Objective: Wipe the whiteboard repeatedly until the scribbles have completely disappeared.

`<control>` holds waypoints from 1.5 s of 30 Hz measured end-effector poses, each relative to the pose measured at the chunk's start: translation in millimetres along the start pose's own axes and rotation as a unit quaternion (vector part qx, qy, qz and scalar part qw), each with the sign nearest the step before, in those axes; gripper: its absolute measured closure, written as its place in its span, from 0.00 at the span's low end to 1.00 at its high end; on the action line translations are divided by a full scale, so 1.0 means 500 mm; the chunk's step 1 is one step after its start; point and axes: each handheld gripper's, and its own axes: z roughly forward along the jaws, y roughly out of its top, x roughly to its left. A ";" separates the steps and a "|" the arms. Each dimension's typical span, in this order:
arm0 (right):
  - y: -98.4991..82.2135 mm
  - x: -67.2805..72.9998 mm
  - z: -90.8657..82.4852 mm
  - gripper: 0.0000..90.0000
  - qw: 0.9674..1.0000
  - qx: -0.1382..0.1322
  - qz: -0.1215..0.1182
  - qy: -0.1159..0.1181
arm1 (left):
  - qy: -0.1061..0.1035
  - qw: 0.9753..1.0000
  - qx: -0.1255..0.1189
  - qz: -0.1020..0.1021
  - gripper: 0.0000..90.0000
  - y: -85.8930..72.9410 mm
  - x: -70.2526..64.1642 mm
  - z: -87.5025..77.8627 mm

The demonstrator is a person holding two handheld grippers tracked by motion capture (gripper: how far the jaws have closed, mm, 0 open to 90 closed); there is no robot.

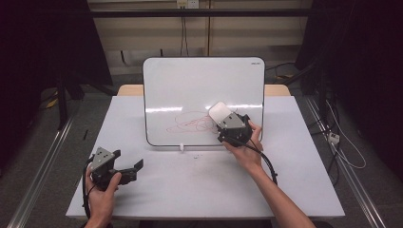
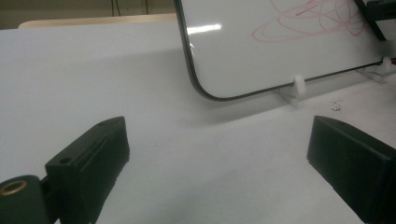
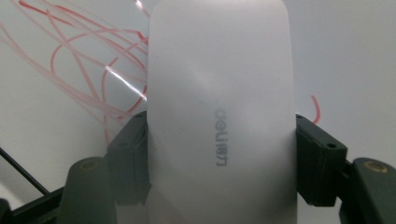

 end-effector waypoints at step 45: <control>0.001 -0.113 -0.006 0.35 0.995 -0.009 0.087 -0.044 | 0.003 1.000 0.004 0.001 0.06 -0.001 0.003 0.000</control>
